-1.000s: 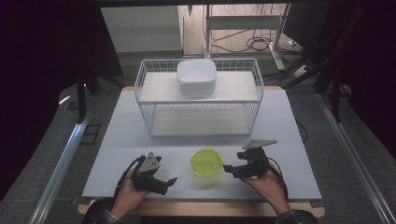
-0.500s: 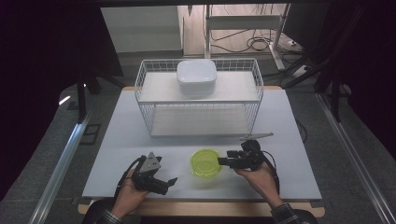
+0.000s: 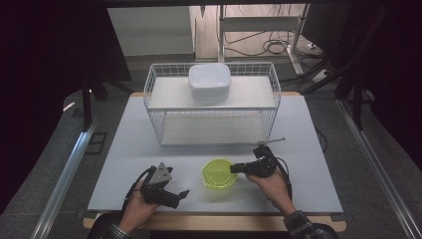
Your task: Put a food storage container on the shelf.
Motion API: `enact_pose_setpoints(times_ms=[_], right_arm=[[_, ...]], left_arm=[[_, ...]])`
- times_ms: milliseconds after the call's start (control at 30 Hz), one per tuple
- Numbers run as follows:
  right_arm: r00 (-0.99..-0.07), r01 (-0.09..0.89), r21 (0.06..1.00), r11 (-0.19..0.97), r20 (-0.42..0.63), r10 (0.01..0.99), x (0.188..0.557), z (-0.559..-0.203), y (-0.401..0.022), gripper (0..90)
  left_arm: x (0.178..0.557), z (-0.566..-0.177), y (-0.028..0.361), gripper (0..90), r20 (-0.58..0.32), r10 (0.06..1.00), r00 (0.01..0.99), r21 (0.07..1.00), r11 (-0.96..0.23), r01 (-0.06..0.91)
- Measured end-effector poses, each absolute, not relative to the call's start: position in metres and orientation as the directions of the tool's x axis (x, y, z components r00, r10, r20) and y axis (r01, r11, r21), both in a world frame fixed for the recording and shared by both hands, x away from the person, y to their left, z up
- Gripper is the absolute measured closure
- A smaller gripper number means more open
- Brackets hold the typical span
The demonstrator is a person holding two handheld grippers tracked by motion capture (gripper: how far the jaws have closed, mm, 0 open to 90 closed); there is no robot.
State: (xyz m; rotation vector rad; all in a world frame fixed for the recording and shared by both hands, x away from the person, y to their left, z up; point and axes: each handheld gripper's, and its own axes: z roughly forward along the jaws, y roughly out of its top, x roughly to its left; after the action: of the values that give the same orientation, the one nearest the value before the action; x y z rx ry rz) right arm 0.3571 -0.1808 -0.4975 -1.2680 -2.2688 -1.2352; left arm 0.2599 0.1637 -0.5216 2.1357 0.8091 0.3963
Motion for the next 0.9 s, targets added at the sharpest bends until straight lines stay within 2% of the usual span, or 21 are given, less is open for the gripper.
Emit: enact_pose_setpoints(times_ms=[67, 233, 500, 900], right_arm=[[-0.567, 0.813, 0.529, 0.245, 0.620, 0.542, 0.358, -0.499, -0.182, 80.0], [-0.557, 0.824, 0.506, 0.254, 0.647, 0.520, 0.356, -0.494, -0.181, 81.5], [-0.575, 0.808, 0.537, 0.243, 0.628, 0.524, 0.354, -0.489, -0.180, 81.8], [-0.577, 0.800, 0.575, 0.171, 0.658, 0.484, 0.357, -0.468, -0.189, 81.8]], left_arm=[[0.260, -0.522, 0.163, 3.6, 0.009, 0.666, 0.746, 0.776, -0.475, 0.414], [0.260, -0.521, 0.164, 3.6, 0.011, 0.666, 0.746, 0.776, -0.476, 0.414], [0.260, -0.521, 0.165, 3.6, 0.011, 0.670, 0.742, 0.779, -0.471, 0.414], [0.260, -0.519, 0.168, 3.5, -0.003, 0.688, 0.726, 0.794, -0.439, 0.420]])
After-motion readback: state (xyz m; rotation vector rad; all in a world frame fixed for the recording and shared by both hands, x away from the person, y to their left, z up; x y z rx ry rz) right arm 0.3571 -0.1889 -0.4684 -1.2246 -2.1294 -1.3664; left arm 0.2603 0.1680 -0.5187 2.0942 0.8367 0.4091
